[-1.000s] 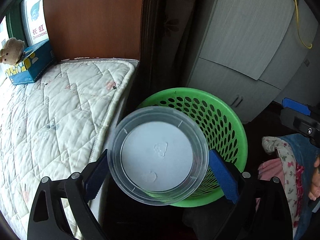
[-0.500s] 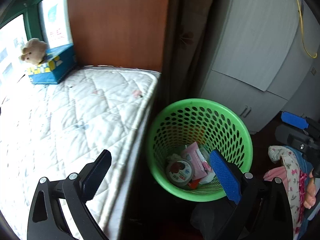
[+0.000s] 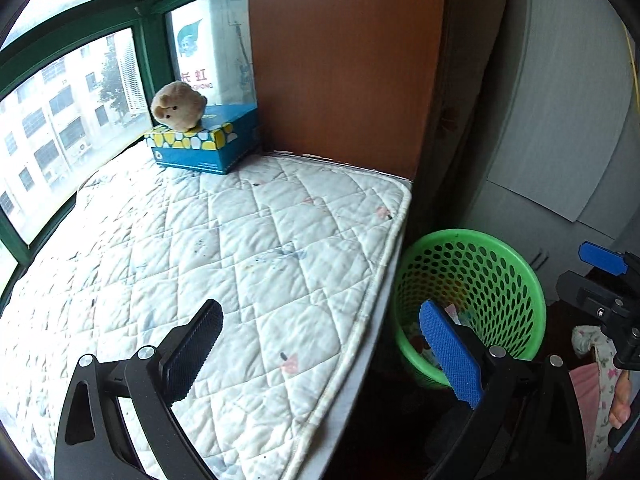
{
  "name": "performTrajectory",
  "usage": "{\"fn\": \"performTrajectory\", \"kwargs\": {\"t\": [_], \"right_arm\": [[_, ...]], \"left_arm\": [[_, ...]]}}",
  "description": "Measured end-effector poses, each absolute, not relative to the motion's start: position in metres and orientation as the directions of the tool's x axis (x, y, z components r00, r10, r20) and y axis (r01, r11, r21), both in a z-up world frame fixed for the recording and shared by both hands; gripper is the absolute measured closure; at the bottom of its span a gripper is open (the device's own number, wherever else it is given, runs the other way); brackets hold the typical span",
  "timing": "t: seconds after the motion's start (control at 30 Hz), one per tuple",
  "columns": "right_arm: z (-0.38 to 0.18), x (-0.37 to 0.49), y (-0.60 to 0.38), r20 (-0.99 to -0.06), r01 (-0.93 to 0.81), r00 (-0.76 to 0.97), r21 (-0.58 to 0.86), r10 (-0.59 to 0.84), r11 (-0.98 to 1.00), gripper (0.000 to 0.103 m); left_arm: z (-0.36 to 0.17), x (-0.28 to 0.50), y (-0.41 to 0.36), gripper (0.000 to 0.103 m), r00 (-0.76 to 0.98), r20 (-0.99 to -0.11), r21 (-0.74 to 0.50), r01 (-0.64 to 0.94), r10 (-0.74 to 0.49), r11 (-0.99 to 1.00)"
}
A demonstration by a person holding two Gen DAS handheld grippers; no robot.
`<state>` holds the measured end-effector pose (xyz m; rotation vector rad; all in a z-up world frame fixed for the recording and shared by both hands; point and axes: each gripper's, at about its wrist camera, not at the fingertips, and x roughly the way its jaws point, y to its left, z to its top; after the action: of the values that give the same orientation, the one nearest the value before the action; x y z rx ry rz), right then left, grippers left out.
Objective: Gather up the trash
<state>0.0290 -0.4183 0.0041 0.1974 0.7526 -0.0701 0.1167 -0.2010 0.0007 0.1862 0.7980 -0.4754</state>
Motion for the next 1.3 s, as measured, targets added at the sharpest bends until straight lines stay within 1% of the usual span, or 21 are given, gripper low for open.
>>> {"fn": "performTrajectory", "kwargs": {"t": [0.33, 1.0, 1.3], "right_arm": [[0.01, 0.04, -0.388, -0.672, 0.095, 0.74, 0.15, 0.031, 0.984, 0.006], [0.021, 0.044, -0.365, -0.644, 0.075, 0.764, 0.15, 0.041, 0.986, 0.005], [0.021, 0.043, -0.364, -0.64, 0.079, 0.767, 0.154, 0.038, 0.985, 0.005]], "left_arm": [[0.016, 0.108, -0.156, 0.007, 0.67, -0.691, 0.008, 0.384, -0.272, 0.923], [0.025, 0.094, -0.116, 0.007, 0.727, -0.651, -0.015, 0.276, -0.219, 0.961], [0.019, 0.091, -0.107, 0.007, 0.729, -0.653, -0.03, 0.246, -0.205, 0.969]]}}
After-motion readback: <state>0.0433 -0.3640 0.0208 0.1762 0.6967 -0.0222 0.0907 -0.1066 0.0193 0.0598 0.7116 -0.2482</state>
